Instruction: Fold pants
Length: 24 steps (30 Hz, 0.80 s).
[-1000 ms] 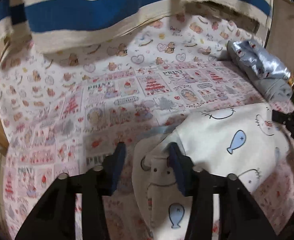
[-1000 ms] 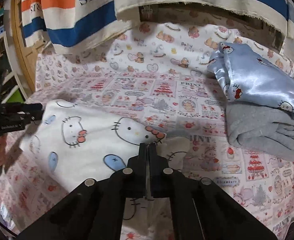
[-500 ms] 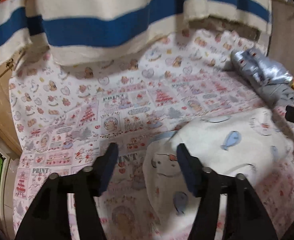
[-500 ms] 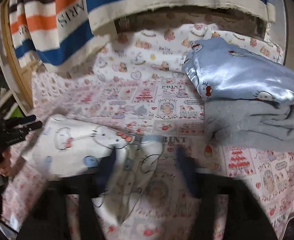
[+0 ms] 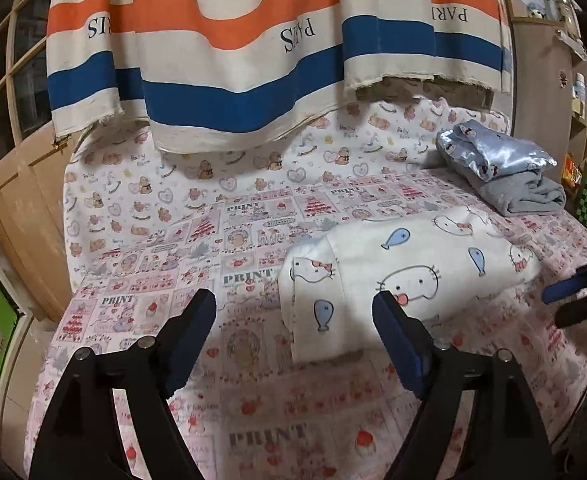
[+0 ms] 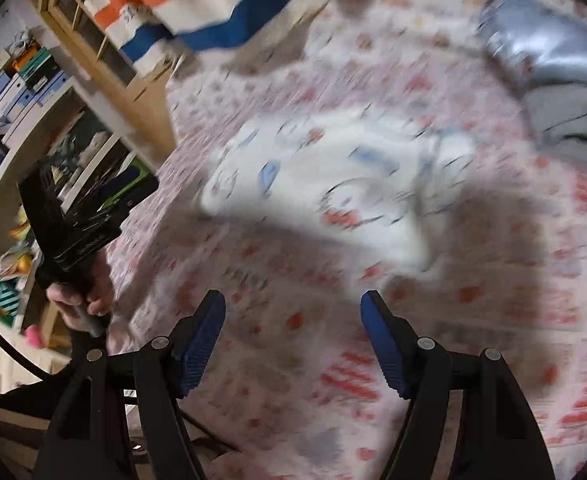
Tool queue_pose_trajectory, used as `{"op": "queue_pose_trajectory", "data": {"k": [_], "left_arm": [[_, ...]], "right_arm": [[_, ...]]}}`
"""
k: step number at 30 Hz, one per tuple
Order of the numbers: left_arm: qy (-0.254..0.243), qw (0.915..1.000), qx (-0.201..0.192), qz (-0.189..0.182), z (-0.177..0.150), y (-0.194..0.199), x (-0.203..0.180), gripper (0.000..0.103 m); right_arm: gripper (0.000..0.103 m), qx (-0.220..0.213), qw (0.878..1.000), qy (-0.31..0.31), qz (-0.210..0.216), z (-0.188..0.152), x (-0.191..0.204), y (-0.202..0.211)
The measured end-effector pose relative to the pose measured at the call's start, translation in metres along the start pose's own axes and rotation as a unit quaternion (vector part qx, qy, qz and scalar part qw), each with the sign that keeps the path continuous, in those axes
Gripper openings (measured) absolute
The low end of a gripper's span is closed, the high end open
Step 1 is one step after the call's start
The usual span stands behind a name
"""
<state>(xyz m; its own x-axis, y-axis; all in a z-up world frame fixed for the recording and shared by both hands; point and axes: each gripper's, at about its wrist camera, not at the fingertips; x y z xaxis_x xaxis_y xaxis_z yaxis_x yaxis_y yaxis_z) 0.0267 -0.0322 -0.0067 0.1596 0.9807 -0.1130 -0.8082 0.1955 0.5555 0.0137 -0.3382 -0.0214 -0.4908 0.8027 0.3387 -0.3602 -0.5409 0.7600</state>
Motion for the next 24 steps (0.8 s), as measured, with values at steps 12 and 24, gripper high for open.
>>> {"op": "queue_pose_trajectory", "data": {"k": [12,24], "left_arm": [[0.014,0.9996,0.021,0.010,-0.016,-0.003,0.014,0.079],[0.121,0.9553,0.170,-0.210,-0.028,-0.020,0.004,0.079]], "right_arm": [[0.072,0.006,0.998,-0.024,-0.061,0.032,-0.004,-0.042],[0.077,-0.118,0.976,-0.182,-0.020,0.022,-0.052,-0.029]]}}
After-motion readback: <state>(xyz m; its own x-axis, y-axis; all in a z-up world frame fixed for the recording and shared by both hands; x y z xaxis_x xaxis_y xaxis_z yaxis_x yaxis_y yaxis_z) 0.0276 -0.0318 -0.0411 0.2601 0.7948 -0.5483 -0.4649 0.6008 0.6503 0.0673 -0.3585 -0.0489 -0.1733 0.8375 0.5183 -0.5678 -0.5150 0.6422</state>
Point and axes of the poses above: each gripper's, at about its wrist camera, not at the fingertips, and y roughly against the way its jaws point, x to its left, z to its top, and after that the axes turned 12 degrees about y, right-handed
